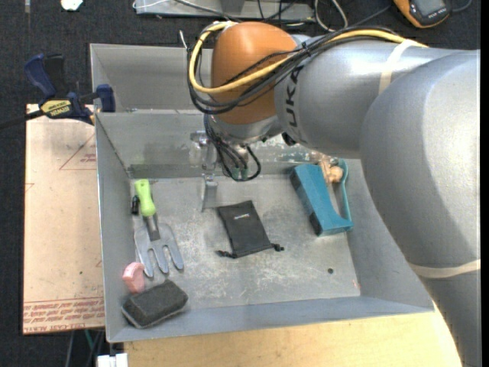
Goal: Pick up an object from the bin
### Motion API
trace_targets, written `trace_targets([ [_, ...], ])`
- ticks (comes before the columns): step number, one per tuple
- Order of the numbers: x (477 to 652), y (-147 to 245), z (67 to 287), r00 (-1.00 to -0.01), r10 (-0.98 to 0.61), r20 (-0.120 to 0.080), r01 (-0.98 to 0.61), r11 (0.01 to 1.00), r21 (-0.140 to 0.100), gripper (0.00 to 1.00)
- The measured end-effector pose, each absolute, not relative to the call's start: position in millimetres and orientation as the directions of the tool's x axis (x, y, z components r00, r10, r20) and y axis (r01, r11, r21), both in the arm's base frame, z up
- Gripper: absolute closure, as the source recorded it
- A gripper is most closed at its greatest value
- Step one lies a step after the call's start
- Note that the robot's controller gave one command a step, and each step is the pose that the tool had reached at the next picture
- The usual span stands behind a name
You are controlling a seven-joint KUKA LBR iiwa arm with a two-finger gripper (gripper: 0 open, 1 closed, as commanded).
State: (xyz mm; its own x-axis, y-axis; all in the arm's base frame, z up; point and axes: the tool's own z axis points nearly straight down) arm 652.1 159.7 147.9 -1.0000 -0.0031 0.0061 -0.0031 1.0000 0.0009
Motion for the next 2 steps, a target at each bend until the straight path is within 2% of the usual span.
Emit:
trace_targets([
  [1, 654.1, 159.2, 153.2, -1.000, -0.001, -0.002, -0.001, 1.000, 0.002, 0.00],
  [2, 649.5, 124.5, 94.2, -0.997, -0.077, -0.006, -0.077, 0.997, 0.003, 0.00],
])
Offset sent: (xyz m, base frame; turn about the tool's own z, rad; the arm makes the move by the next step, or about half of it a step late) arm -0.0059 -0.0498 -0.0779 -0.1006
